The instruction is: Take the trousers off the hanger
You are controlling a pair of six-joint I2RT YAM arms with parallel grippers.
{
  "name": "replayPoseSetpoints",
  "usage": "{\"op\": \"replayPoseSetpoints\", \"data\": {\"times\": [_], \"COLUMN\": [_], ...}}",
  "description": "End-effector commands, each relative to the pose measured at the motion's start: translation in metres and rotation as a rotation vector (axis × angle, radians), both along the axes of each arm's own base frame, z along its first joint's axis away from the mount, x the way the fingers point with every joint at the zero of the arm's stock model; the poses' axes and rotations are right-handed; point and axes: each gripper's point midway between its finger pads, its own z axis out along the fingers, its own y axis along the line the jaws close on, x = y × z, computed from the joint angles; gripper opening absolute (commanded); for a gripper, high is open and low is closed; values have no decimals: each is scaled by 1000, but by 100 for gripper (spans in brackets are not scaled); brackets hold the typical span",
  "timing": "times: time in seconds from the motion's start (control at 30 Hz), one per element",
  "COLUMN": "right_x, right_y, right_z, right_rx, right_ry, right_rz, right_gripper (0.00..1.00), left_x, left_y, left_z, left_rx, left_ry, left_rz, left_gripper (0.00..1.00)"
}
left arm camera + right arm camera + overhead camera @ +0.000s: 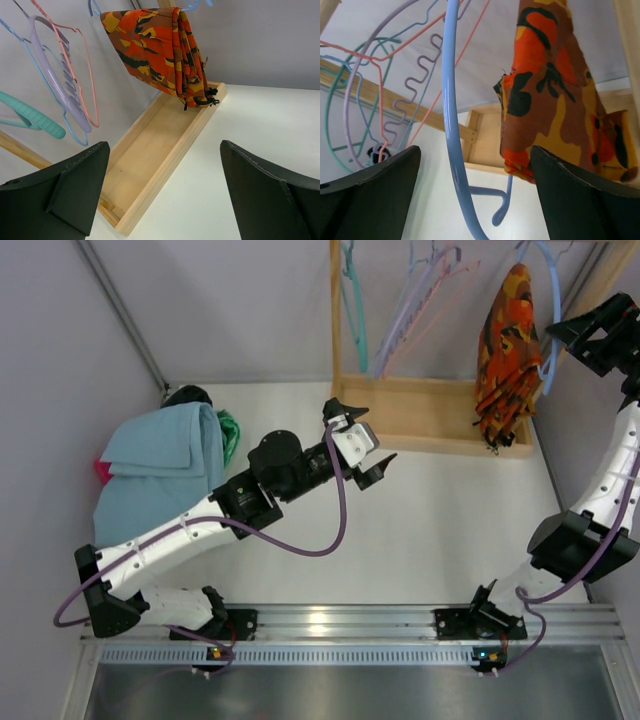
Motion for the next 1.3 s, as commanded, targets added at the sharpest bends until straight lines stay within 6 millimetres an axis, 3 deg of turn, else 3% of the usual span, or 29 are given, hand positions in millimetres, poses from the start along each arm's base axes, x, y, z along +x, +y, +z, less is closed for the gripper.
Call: {"op": "replayPoseSetpoints", "data": {"times": [0.0, 0.23, 0.43, 0.6, 0.73, 0.8, 0.9, 1.27], "right_x": [6, 25, 25, 19, 13, 4, -3, -34], "right_y": [20, 49, 74, 82, 86, 91, 95, 108], "right_z": [36, 26, 32, 44, 53, 68, 81, 139], "right_rx": [88, 173, 244, 290, 307, 302, 302, 174], "right_ry": [-160, -142, -152, -186, -220, -280, -321, -573], "right_rz": [145, 276, 377, 415, 450, 483, 519, 553], "right_gripper": [91, 77, 63, 31, 13, 4, 0, 0], "left_x": [-2, 0, 1, 1, 1, 1, 1, 3], "left_y": [1, -1, 1, 1, 0, 0, 1, -1], "left_z": [17, 14, 12, 11, 8, 7, 7, 4], "left_rx": [-44, -34, -31, -28, -20, -17, -18, 1], "left_ry": [-9, -10, -10, -9, -10, -12, -12, -21], "left_rz": [-9, -7, 4, 3, 0, -1, 0, 1], "left_gripper": [98, 98, 98, 98, 98, 98, 98, 98]}}
